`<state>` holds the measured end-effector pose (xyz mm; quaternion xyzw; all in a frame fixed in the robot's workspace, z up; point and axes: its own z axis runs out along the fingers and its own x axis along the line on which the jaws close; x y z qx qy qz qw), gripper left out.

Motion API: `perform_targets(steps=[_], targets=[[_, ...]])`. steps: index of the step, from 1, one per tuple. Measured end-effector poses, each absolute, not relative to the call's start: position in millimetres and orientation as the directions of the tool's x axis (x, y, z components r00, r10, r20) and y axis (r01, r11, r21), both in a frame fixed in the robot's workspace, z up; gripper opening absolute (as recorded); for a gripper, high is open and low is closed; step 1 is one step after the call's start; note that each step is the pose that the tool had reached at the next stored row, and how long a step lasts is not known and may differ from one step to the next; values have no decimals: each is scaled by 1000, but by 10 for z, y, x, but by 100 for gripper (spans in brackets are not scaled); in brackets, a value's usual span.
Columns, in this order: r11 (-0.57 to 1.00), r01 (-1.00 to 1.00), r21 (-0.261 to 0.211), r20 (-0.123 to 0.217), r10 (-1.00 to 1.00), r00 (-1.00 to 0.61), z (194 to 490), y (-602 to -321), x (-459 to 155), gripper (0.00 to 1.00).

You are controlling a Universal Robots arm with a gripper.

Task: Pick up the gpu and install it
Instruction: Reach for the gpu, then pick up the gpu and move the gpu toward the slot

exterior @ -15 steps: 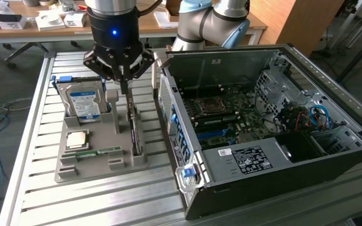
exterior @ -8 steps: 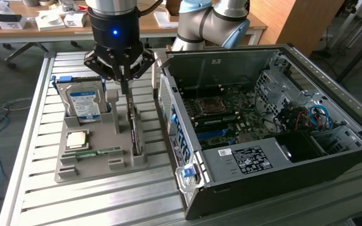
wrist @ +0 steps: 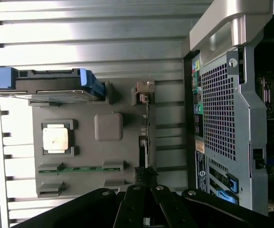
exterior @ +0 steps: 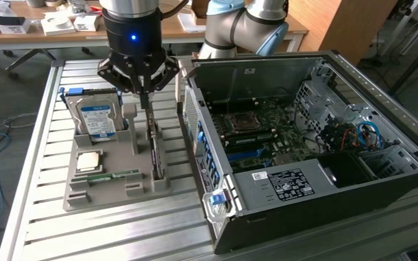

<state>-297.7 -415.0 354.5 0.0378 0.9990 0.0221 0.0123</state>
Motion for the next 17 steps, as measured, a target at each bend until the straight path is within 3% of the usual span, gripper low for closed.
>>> perform_targets(steps=[15,17], targets=[[996,75,45,-23,76,-997,3536,-4150,-2977,11],[996,75,45,-23,76,-997,3536,-4150,-2977,17]])
